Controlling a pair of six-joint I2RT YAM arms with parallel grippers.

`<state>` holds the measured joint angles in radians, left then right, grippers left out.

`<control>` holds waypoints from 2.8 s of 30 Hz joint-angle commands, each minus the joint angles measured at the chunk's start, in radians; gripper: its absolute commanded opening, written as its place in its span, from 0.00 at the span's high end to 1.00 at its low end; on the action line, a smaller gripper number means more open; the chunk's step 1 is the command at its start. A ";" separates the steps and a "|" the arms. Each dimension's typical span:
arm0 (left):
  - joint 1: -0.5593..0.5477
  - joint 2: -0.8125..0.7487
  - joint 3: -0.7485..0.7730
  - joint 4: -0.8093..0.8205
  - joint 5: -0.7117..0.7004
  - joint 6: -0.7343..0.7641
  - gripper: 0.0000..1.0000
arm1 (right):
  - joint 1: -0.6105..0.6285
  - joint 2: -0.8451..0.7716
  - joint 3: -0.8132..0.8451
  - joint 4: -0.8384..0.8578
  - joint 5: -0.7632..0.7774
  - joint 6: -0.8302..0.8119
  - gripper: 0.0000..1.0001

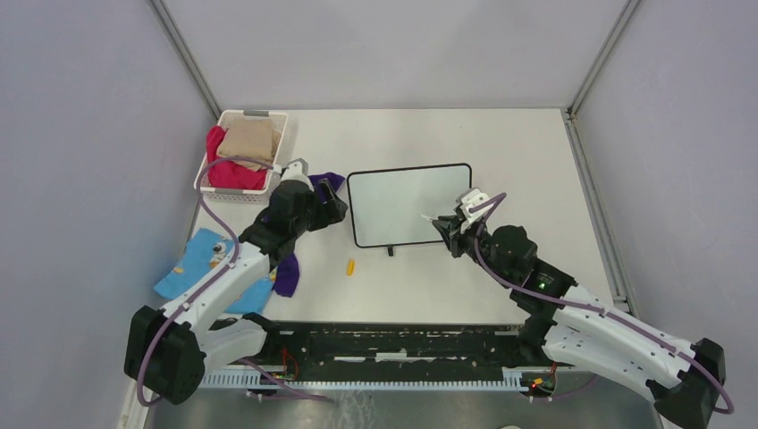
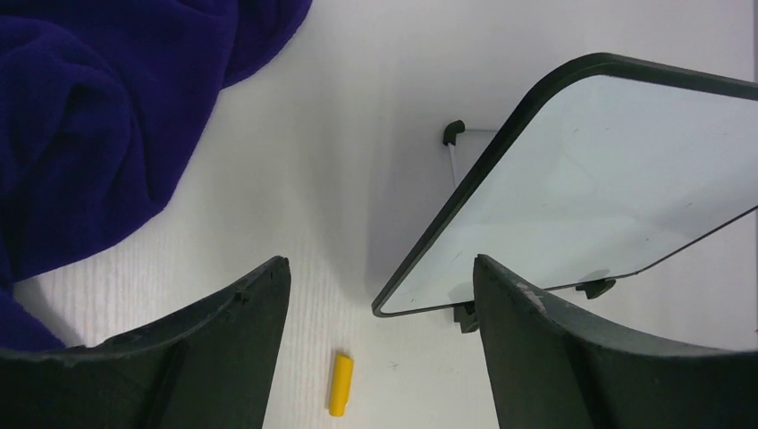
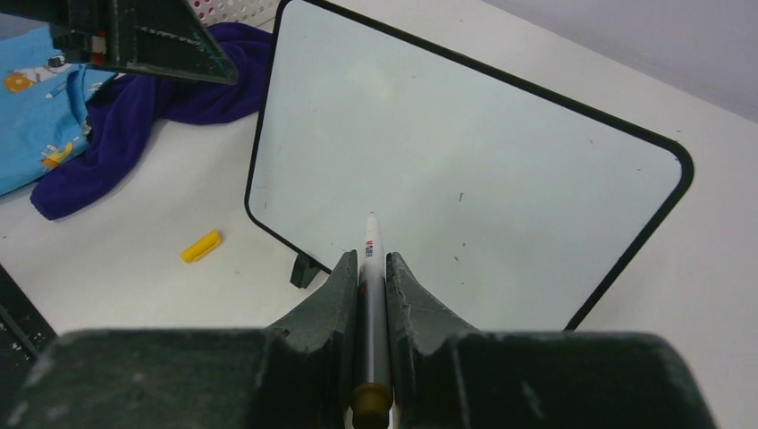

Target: Write a sentence on the whiteboard

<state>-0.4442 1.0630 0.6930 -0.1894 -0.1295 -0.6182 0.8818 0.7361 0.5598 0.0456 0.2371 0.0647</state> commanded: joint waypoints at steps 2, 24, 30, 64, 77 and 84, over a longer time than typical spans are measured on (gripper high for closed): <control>0.040 0.052 0.074 0.115 0.175 0.019 0.19 | 0.003 0.022 0.012 0.059 -0.096 0.032 1.00; 0.149 0.022 0.297 0.034 0.221 0.180 0.00 | 0.003 -0.069 0.015 0.048 -0.144 -0.003 1.00; 0.125 0.047 0.191 0.178 0.237 0.264 0.00 | 0.004 -0.071 0.018 0.050 -0.159 -0.002 1.00; 0.249 0.490 -0.008 0.852 1.105 0.185 0.18 | 0.004 0.036 0.054 0.146 -0.221 0.049 1.00; 0.248 0.563 -0.020 0.903 1.164 0.185 0.40 | 0.003 0.061 0.071 0.163 -0.235 0.068 1.00; 0.248 0.567 -0.029 0.857 1.162 0.228 0.41 | 0.003 0.060 0.068 0.163 -0.260 0.062 1.00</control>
<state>-0.1978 1.6306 0.6655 0.6521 1.0031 -0.4362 0.8818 0.8001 0.5850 0.1574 -0.0036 0.1196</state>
